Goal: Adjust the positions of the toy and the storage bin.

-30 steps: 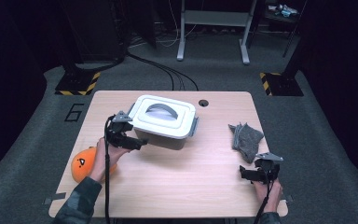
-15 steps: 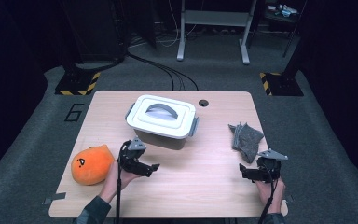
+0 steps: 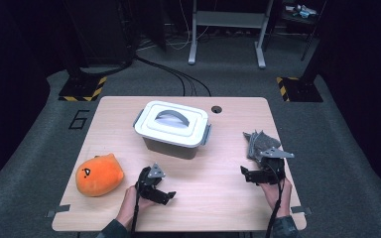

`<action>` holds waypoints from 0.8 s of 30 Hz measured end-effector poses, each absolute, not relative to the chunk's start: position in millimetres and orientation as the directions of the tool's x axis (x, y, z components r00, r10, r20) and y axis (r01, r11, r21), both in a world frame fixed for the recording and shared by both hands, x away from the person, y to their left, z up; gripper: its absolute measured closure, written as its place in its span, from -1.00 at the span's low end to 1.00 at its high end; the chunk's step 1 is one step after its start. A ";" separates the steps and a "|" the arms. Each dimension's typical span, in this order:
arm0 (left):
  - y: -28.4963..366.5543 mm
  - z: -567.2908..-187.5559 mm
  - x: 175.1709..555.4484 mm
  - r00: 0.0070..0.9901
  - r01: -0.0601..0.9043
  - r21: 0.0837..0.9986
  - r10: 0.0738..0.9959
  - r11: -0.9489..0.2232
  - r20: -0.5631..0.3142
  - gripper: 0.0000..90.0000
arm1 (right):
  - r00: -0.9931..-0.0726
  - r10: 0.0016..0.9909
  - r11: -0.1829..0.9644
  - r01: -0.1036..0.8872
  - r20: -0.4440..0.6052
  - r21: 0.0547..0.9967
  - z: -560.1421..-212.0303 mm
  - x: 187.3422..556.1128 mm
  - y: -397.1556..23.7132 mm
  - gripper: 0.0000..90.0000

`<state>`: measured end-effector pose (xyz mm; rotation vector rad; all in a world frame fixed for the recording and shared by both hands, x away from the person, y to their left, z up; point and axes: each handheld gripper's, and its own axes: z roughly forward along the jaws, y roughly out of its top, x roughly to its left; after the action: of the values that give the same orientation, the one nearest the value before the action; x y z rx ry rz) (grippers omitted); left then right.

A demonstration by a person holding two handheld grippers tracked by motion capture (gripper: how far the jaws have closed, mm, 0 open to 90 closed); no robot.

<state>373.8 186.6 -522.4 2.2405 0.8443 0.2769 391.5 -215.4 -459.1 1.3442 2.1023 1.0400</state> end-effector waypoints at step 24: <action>191.5 -529.3 367.7 0.758 0.440 0.729 0.652 -0.524 0.011 -0.76 | -0.587 0.809 0.341 0.513 0.033 0.788 -417.7 442.2 -150.5 -1.00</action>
<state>367.7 191.5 -529.3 2.2090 0.8138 0.3671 442.2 -150.5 -417.7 1.1677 2.2462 1.1192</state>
